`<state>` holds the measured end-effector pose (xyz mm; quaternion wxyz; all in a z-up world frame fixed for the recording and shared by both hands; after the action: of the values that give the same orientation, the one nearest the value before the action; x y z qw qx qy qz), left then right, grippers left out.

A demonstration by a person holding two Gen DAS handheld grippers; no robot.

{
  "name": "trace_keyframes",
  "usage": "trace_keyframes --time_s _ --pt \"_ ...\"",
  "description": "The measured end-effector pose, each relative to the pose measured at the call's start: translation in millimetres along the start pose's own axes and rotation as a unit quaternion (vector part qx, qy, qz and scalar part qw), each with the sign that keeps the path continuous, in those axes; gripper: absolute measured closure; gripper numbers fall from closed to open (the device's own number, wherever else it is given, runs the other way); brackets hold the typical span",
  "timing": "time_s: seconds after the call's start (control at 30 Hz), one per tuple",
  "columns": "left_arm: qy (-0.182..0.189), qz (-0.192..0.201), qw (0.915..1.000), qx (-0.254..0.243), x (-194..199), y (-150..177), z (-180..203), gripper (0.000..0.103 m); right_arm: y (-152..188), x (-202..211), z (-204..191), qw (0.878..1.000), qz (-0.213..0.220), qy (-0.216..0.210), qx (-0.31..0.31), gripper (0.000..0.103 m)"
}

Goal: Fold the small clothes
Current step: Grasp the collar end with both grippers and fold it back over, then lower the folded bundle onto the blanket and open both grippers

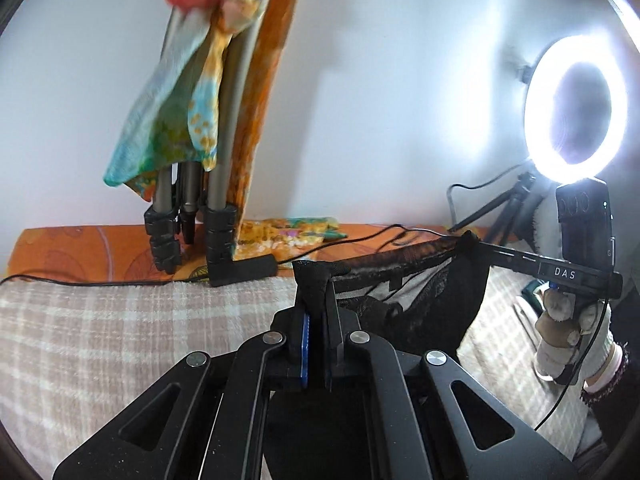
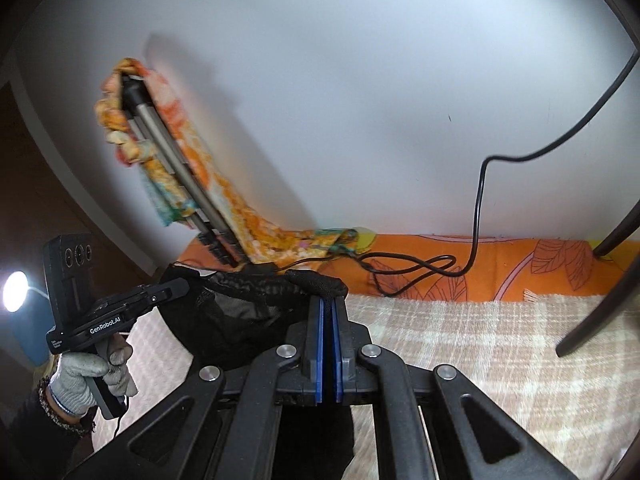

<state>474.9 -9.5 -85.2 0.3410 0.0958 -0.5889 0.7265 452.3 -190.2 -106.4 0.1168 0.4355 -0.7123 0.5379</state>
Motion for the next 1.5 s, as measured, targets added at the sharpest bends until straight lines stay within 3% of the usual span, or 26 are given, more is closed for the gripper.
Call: trace_keyframes --time_s 0.17,0.43,0.7,0.87,1.17,1.27,1.4,1.5 --pt "0.009 0.008 0.9999 -0.011 35.7 6.3 20.3 0.1 7.4 33.9 -22.8 1.0 0.01 -0.009 0.008 0.102" --pt "0.019 0.014 0.9996 -0.016 92.7 42.6 52.1 0.1 43.6 85.9 -66.3 0.999 0.006 -0.012 0.045 0.102" --pt "0.031 -0.004 0.9992 -0.027 140.1 116.3 77.9 0.1 117.0 135.1 -100.7 0.998 -0.004 -0.028 0.052 0.102" --pt "0.025 -0.024 0.9993 -0.017 150.8 159.2 75.0 0.1 173.2 142.6 -106.0 0.998 -0.026 -0.024 0.052 0.102" --pt "0.012 -0.03 0.9955 -0.089 174.1 192.6 78.0 0.099 219.8 154.2 -108.9 0.993 -0.035 0.008 0.117 0.102" --pt "0.004 -0.045 0.9903 -0.131 183.2 206.2 80.3 0.09 228.2 160.7 -106.4 0.987 -0.035 0.026 0.153 0.101" --pt "-0.008 -0.066 0.9808 -0.183 202.5 223.6 81.3 0.089 245.2 175.4 -101.2 0.978 -0.055 0.034 0.196 0.097" --pt "-0.013 -0.066 0.9801 -0.187 217.8 225.3 77.4 0.089 253.4 189.2 -100.7 0.973 -0.062 0.038 0.219 0.094"
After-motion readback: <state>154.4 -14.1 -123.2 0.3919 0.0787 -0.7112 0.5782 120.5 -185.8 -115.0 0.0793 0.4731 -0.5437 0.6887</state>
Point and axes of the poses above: each gripper's, at about its wrist camera, not at the fingertips, and x roughly against the way its jaws point, z to its right, y to its underside, the point moved 10 cm from there along -x, roughly the way its jaws point, and after that the axes turned 8 degrees about z, right-handed, at the moved point
